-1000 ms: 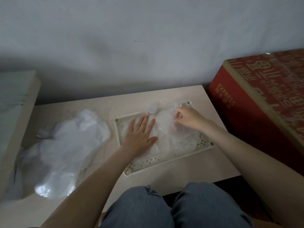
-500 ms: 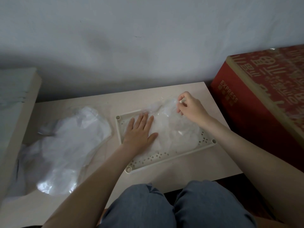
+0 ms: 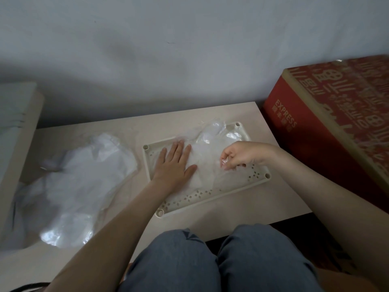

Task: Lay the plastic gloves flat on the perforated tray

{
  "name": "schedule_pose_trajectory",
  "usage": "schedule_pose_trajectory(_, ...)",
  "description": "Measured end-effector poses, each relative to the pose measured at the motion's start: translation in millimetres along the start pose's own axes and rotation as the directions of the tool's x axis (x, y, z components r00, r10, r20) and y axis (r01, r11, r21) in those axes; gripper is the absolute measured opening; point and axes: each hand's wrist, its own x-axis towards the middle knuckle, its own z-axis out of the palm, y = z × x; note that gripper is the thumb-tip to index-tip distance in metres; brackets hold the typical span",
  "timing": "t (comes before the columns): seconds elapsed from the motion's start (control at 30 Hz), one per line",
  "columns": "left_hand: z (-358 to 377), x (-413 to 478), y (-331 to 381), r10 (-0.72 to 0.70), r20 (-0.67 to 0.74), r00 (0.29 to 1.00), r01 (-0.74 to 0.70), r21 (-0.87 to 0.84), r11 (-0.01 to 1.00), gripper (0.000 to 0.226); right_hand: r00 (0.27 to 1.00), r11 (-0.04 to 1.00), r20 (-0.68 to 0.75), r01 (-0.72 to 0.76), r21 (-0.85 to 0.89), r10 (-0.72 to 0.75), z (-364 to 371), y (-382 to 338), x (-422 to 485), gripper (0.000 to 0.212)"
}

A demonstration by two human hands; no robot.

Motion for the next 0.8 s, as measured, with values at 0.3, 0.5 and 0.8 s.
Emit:
schedule_pose_trajectory(0.3, -1, 0, 0, -0.002, 0.016, 1.000, 0.002, -0.012, 1.000, 0.065, 0.980, 0.846, 0.098, 0.098, 0.524, -0.174, -4, 4, -14, 0.018)
schedule_pose_trajectory(0.5, 1, 1, -1, 0.007, 0.018, 1.000, -0.007, -0.025, 1.000, 0.064, 0.992, 0.891, 0.086, 0.045, 0.452, -0.094, 27, -14, -2, 0.057)
schedule_pose_trajectory(0.8, -1, 1, -3, 0.012, 0.022, 1.000, -0.009, -0.123, 0.992, 0.058, 0.993, 0.876, -0.062, 0.118, 0.469, -0.100, 40, -24, 4, 0.063)
